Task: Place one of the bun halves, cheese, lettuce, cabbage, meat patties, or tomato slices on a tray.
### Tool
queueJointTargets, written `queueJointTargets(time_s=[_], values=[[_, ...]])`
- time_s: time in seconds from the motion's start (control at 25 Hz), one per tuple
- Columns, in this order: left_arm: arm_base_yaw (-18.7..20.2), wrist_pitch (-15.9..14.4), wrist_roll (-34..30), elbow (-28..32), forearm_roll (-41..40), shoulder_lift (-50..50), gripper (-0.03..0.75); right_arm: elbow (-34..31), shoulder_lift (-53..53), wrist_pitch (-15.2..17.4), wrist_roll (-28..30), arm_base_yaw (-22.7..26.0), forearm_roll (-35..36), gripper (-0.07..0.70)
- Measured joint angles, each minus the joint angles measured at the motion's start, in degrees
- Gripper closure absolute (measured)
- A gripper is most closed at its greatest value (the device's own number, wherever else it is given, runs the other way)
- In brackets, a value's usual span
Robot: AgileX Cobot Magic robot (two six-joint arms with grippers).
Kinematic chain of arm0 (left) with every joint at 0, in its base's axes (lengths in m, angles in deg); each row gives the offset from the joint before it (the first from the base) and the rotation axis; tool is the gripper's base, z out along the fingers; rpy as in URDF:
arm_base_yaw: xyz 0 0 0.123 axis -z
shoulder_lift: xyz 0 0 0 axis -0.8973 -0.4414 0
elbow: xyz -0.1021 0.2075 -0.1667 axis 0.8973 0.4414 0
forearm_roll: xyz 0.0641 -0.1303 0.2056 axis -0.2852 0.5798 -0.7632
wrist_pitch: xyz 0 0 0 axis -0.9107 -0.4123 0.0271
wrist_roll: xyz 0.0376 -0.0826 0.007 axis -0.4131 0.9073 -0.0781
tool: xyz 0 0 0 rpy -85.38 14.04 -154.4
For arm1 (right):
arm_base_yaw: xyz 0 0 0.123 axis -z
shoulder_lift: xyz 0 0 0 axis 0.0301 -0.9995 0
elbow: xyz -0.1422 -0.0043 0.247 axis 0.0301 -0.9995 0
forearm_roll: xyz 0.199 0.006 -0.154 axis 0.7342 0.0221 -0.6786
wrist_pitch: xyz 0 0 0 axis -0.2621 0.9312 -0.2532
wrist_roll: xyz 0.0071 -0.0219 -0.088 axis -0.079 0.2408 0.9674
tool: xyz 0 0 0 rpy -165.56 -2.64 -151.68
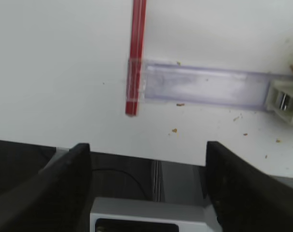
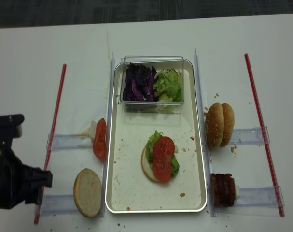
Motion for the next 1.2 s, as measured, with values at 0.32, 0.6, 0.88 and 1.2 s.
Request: queueJointTargets(time_s=[0.32,0.6,0.88,1.2], values=[[0.0,-0.9,0.0,6.0,1.3,11.3,0.225,0.0,0.0,0.0,-0.1,0.0,0.0,-0.058],[0.0,-1.3,-0.7,6.1,1.6,23.3,0.225,0.0,0.0,-0.1,-0.1,0.0,0.0,-0.058],[0.0,-2.0,-3.6,6.3,2.8,34.7,0.225,0.0,0.0,-0.1,-0.1,0.0,0.0,-0.058],[0.0,-2.6,-4.6,6.3,2.9,45.5,0.225,0.0,0.0,-0.1,-0.1,0.0,0.0,-0.058]])
